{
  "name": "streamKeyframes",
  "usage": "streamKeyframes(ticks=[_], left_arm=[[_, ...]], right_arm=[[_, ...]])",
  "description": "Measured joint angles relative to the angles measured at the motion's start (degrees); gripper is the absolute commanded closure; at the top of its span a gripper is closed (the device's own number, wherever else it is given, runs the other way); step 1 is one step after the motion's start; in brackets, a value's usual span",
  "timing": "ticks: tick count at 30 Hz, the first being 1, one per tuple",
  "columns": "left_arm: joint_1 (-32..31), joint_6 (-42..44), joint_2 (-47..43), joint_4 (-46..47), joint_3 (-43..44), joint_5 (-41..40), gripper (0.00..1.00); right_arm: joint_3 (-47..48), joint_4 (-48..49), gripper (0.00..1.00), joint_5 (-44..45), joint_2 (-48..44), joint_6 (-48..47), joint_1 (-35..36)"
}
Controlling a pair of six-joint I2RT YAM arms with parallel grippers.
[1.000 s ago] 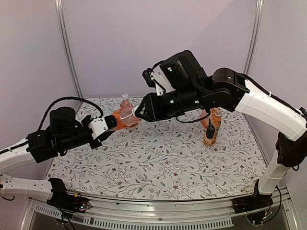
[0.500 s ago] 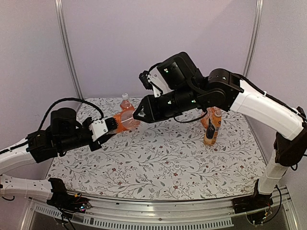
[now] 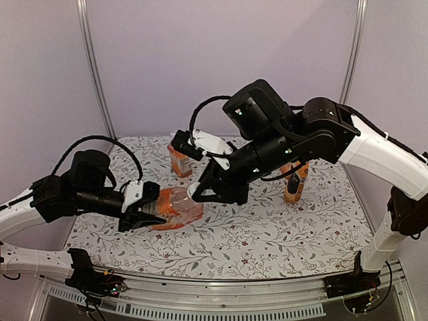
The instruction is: Unscrew the bottle caps
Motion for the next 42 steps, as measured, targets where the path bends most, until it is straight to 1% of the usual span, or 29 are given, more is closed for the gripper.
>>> streamKeyframes(ticks=[5, 7, 11, 12, 13, 14, 15, 16, 18, 19, 20, 22, 25, 29, 32, 35, 37, 39, 42], left_arm=[[-0.1, -1.5, 0.7, -3.8, 0.3, 9.1, 0.93], [-0.2, -1.9, 1.0, -4.5, 0.3, 11.4, 0.93], [-0.4, -1.7, 1.7, -5.6, 0.7, 13.5, 0.93], [-0.5, -1.6, 2.0, -5.9, 0.9, 13.6, 0.93], [-0.5, -1.5, 2.1, -5.9, 1.0, 13.7, 0.93], [-0.5, -1.4, 2.3, -5.9, 1.1, 13.6, 0.93], [-0.5, -1.3, 2.3, -5.9, 1.1, 13.6, 0.93], [-0.5, -1.3, 2.2, -5.9, 1.1, 13.4, 0.93], [-0.6, -1.9, 2.1, -4.6, 1.2, 12.7, 0.93], [-0.6, -2.1, 1.9, -3.5, 1.2, 11.7, 0.93], [-0.6, -2.3, 1.7, -2.5, 1.2, 10.3, 0.93], [-0.7, -2.4, 1.4, -0.1, 1.1, 6.6, 0.92], [-0.7, -1.8, 1.2, 4.4, 0.5, -0.3, 0.91], [-0.7, 0.1, 1.3, 8.5, -0.6, -8.9, 0.91], [-0.7, 1.3, 1.3, 10.2, -1.1, -13.1, 0.91], [-0.7, 2.1, 1.3, 11.2, -1.5, -15.3, 0.90], [-0.7, 2.4, 1.3, 11.4, -1.7, -16.2, 0.90], [-0.7, 2.7, 1.3, 11.5, -1.7, -16.5, 0.90], [-0.7, 3.1, 1.3, 11.7, -1.7, -17.1, 0.90]], right_arm=[[0.0, -2.7, 1.00, -3.5, -0.2, -13.7, 1.6], [0.0, -3.4, 1.00, -4.2, -0.2, -18.9, 2.2], [0.0, -4.3, 1.00, -4.2, -0.2, -26.0, 3.0], [0.0, -4.5, 0.92, -4.1, -0.2, -27.2, 3.1], [0.0, -4.6, 0.75, -4.0, -0.3, -28.3, 3.2], [0.0, -4.7, 0.55, -3.9, -0.3, -29.2, 3.3], [0.0, -4.7, 0.38, -3.7, -0.3, -29.7, 3.3], [0.0, -4.6, 0.26, -3.3, -0.3, -30.1, 3.4], [-0.2, -4.3, 0.11, -1.7, -0.3, -30.1, 3.5], [-0.9, -3.7, 0.05, -0.5, -0.5, -29.6, 3.5], [-1.7, -2.8, 0.02, 0.9, -0.9, -28.3, 3.5], [-3.9, -0.1, 0.01, 4.1, -2.0, -25.6, 3.5], [-5.5, 2.7, 0.02, 8.2, -3.7, -18.7, 3.0], [-4.5, 6.4, 0.10, 10.2, -4.4, -3.6, 0.6], [-4.2, 7.9, 0.16, 11.2, -4.4, 7.6, -1.7], [-4.2, 8.5, 0.23, 11.8, -4.3, 17.6, -3.3], [-4.2, 8.6, 0.30, 11.9, -4.3, 21.7, -3.7], [-4.2, 8.7, 0.35, 11.7, -4.3, 25.5, -3.8], [-4.0, 8.8, 0.38, 10.3, -4.3, 28.3, -3.8]])
